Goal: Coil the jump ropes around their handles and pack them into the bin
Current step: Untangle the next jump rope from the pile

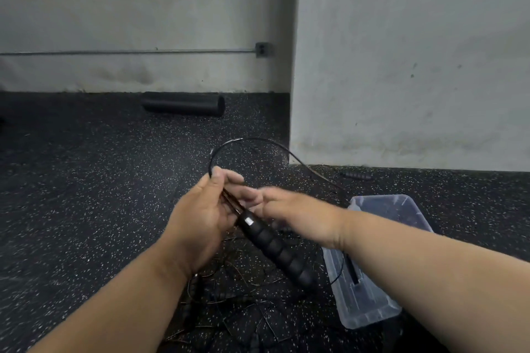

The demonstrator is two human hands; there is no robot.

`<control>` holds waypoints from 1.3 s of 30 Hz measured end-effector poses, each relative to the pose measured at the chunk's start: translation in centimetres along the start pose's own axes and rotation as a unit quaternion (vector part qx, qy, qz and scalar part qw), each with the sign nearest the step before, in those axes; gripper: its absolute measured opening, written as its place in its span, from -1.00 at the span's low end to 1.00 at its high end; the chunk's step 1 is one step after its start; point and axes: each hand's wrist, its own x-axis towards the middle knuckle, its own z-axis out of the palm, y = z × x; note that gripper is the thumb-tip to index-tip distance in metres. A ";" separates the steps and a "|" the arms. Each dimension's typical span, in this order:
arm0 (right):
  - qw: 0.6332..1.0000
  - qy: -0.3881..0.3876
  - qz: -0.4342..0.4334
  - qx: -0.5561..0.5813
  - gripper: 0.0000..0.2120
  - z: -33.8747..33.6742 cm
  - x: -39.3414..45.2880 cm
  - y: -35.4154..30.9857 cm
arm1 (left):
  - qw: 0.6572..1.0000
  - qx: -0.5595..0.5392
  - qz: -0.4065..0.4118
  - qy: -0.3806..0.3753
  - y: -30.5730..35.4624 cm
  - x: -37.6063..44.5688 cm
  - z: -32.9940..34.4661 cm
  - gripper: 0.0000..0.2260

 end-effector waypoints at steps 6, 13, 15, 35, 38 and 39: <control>0.988 -0.120 0.041 0.089 -0.66 3.8 -0.5 1.9 | 0.999 -0.039 0.010 0.027 0.9 0.5 -0.3 -0.62; 0.997 -0.073 0.019 0.012 -0.77 3.3 -0.6 1.3 | 0.996 0.069 0.029 0.037 0.2 1.1 -2.0 -0.60; 0.998 -0.040 -0.013 -0.044 -0.75 2.7 -0.5 0.8 | 0.997 0.077 -0.002 0.025 -0.3 1.2 -2.7 -0.59; 0.902 0.144 -0.063 -0.403 -0.58 1.0 -0.7 -2.7 | 0.993 0.001 -0.110 -0.033 -3.9 -0.8 -0.9 -0.65; 0.920 0.158 -0.061 -0.353 -0.62 1.3 -1.0 -3.2 | 0.993 0.067 -0.089 0.026 -4.5 -0.5 -1.4 -0.84; 0.939 0.170 -0.065 -0.290 -0.72 0.9 -1.2 -3.6 | 0.991 0.094 -0.085 0.042 -4.7 -0.4 -1.8 -0.88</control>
